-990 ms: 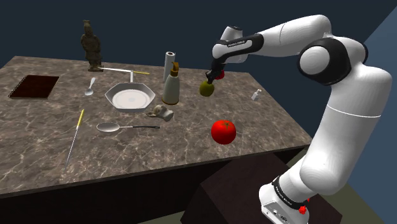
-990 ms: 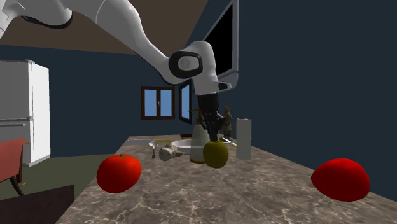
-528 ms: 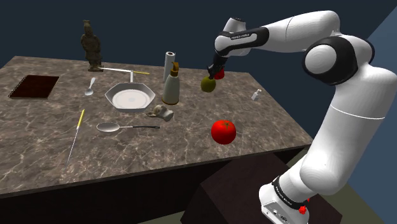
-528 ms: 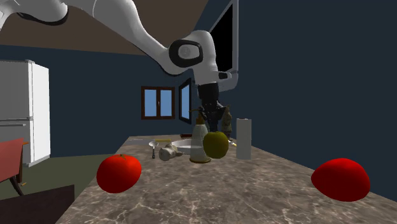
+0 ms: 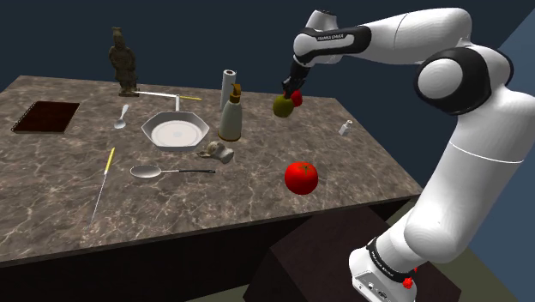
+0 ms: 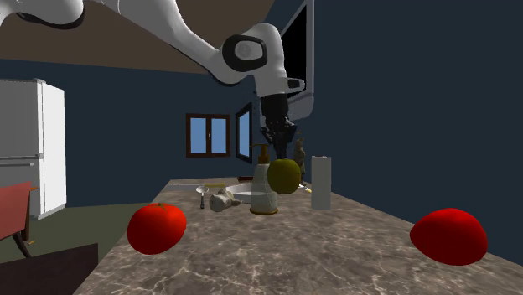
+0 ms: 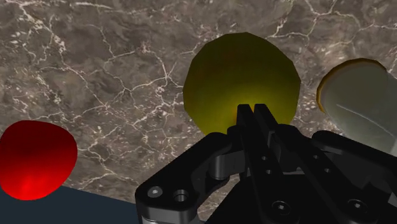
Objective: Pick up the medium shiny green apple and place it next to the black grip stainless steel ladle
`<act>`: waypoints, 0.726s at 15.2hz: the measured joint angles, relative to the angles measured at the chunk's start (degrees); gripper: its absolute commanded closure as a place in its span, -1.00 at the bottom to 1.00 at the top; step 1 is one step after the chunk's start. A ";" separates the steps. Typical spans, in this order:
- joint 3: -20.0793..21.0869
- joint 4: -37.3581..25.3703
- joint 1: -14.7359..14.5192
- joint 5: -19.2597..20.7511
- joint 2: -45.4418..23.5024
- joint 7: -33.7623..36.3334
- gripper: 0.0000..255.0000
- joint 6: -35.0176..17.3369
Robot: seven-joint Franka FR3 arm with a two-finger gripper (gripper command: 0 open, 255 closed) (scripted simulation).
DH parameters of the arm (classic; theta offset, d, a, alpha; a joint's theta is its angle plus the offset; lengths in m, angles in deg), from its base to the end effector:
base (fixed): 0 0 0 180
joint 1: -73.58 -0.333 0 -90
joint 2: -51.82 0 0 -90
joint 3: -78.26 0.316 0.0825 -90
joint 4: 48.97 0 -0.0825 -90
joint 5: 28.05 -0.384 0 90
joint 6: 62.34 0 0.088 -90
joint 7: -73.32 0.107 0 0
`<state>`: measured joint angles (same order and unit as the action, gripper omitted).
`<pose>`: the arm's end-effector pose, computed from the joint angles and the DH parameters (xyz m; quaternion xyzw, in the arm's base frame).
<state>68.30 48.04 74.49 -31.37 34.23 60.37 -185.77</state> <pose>0.6511 -0.1118 0.4349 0.9968 0.0101 0.0777 0.0168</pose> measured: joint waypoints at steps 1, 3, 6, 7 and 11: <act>-0.02 -0.56 0.01 0.04 0.19 0.00 1.00 0.73; -0.07 -1.57 0.02 0.15 0.62 0.05 1.00 2.15; -0.10 -3.22 -0.07 0.32 1.17 0.26 1.00 4.35; -0.10 -3.67 -0.12 0.39 1.38 0.36 1.00 5.00; 0.18 -2.73 -1.08 1.07 3.45 1.76 1.00 6.11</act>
<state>68.48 45.31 73.41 -30.29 37.68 62.13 -179.66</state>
